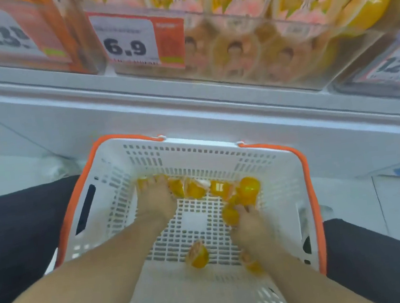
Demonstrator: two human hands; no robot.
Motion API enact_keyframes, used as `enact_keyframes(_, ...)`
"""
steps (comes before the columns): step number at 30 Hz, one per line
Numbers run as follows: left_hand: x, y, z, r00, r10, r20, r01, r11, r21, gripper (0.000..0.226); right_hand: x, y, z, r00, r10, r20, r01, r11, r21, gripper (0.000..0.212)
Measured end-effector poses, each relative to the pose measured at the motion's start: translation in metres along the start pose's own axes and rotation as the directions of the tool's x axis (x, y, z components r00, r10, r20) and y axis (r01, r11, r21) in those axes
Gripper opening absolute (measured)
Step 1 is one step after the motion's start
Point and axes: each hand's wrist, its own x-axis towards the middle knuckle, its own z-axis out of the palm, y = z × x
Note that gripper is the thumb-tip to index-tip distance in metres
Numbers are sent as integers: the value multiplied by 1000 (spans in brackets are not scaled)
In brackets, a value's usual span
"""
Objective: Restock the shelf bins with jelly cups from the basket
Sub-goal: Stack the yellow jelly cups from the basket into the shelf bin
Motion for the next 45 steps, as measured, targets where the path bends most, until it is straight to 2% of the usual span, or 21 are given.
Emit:
enact_keyframes(2, 12, 5, 5, 999, 27, -36, -27, 999, -17, 58, 7, 1, 5, 999, 28, 19, -27, 999, -24, 66)
enact_keyframes(4, 21, 6, 17, 997, 77, 9, -77, 996, -48, 65, 13, 1, 10, 999, 36, -4, -36, 999, -25, 63)
enact_keyframes(9, 27, 7, 39, 994, 105, -7, -106, 993, -50, 63, 23, -4, 23, 999, -5, -41, 3, 998, -55, 60)
enact_keyframes(14, 27, 15, 41, 988, 15, -151, -46, 978, -202, 37, 22, -22, 32, 990, -119, 74, 128, 984, -127, 53)
enact_keyframes(18, 18, 5, 44, 966, 99, -237, -145, 972, -186, 20, 13, -34, 44, 950, -228, 212, 260, 956, -138, 59)
enact_keyframes(20, 11, -6, 48, 943, 155, -295, -219, 955, -200, 18, 6, -37, 54, 947, -254, 198, 273, 959, -74, 58)
enact_keyframes(21, 8, -11, 48, 940, 167, -299, -237, 947, -217, 19, 4, -37, 58, 960, -229, 161, 231, 973, 1, 54)
enact_keyframes(23, 1, -22, 45, 925, 213, -314, -295, 924, -242, 16, 0, -38, 60, 992, -118, 44, 106, 971, 214, 47)
enact_keyframes(25, -3, -29, 41, 918, 239, -317, -340, 887, -314, 9, -5, -42, 51, 1000, -6, -7, 8, 905, 425, 42)
enact_keyframes(26, -6, -32, 36, 931, 224, -289, -330, 855, -401, 11, -6, -42, 46, 999, 33, 15, -36, 829, 558, 39)
enact_keyframes(28, -15, -34, 21, 970, 123, -211, -232, 727, -646, 15, -8, -46, 32, 989, 11, 150, -131, 555, 821, 33)
enact_keyframes(30, -22, -34, 3, 992, 2, -128, -107, 557, -824, 10, -9, -47, 16, 977, -43, 211, -181, 365, 913, 28)
enact_keyframes(32, -28, -36, -18, 996, -80, -51, -10, 445, -896, 18, -14, -54, -6, 963, -90, 255, -237, 174, 956, 22)
enact_keyframes(33, -33, -36, -32, 996, -94, 3, 37, 355, -934, 20, -18, -60, -18, 957, -128, 259, -247, 104, 963, 21)
enact_keyframes(34, -37, -38, -45, 995, -69, 79, 92, 221, -971, 22, -24, -67, -31, 954, -173, 246, -238, 64, 969, 28)
enact_keyframes(36, -44, -41, -71, 955, 157, 252, 263, -56, -963, 30, -37, -81, -55, 936, -294, 192, -198, 9, 980, 43)
enact_keyframes(37, -47, -42, -84, 910, 291, 296, 347, -140, -927, 35, -45, -89, -68, 921, -355, 162, -178, -12, 984, 45)
enact_keyframes(39, -52, -40, -108, 851, 412, 327, 440, -217, -871, 35, -62, -104, -95, 885, -456, 98, -128, -36, 991, 48)
enact_keyframes(41, -59, -32, -139, 808, 486, 334, 469, -187, -863, 28, -80, -120, -125, 853, -520, 43, -71, -35, 997, 46)
enact_keyframes(43, -69, -20, -177, 774, 544, 325, 411, -40, -911, 23, -98, -132, -155, 820, -573, -1, 4, 4, 1000, 45)
enact_keyframes(45, -78, -11, -215, 773, 558, 302, 284, 121, -951, 37, -108, -141, -183, 799, -600, -20, 81, 74, 994, 54)
